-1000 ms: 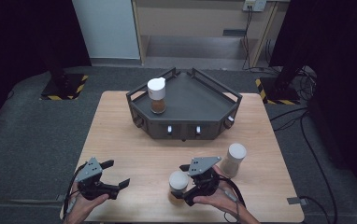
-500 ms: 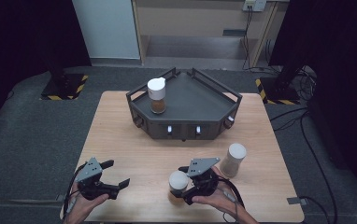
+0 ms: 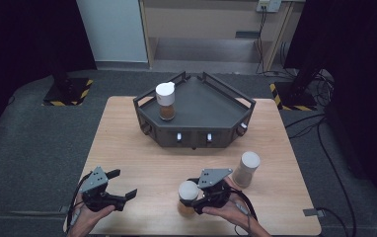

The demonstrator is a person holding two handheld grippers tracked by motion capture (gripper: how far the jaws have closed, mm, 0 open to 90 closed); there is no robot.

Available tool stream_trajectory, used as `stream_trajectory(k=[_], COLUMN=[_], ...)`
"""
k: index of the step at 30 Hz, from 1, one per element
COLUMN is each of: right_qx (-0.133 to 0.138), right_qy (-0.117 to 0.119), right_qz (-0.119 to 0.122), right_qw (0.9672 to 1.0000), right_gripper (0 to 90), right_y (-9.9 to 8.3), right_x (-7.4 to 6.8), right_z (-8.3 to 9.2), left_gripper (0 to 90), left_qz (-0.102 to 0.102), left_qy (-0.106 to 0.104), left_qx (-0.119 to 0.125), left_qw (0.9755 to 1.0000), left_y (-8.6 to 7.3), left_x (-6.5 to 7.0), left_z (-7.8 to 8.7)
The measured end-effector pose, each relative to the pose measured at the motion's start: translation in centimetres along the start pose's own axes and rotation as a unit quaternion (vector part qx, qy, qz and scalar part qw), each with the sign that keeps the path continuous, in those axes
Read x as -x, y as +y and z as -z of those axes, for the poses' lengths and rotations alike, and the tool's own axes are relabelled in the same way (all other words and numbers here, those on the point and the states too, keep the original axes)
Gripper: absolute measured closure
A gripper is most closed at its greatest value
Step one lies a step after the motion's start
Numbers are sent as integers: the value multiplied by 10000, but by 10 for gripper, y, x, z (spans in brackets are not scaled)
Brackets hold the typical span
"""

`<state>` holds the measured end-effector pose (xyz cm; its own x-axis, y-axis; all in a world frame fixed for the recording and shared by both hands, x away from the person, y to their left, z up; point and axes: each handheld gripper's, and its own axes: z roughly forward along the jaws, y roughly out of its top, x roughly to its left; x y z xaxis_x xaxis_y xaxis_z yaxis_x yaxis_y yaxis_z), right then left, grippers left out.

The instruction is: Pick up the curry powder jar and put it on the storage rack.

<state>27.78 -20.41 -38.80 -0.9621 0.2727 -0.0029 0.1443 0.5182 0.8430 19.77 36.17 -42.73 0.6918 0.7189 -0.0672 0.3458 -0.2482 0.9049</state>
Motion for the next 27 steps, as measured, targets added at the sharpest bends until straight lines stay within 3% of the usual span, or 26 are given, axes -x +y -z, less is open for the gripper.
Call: stream_trajectory(k=[10,27], right_qx=[-84,-97], right_qy=[-44,6], right_qz=[-9,64], right_qw=[10000,9999], right_gripper=[340,341], right_y=[5,19], right_x=[-2,8], right_z=[0,9], left_gripper=[28,28], left_qz=[-3,19], left_qy=[-12,6], left_qx=[-5,18], left_qw=[10000,10000], left_y=[0,-1], left_x=[0,-1], left_z=[0,0])
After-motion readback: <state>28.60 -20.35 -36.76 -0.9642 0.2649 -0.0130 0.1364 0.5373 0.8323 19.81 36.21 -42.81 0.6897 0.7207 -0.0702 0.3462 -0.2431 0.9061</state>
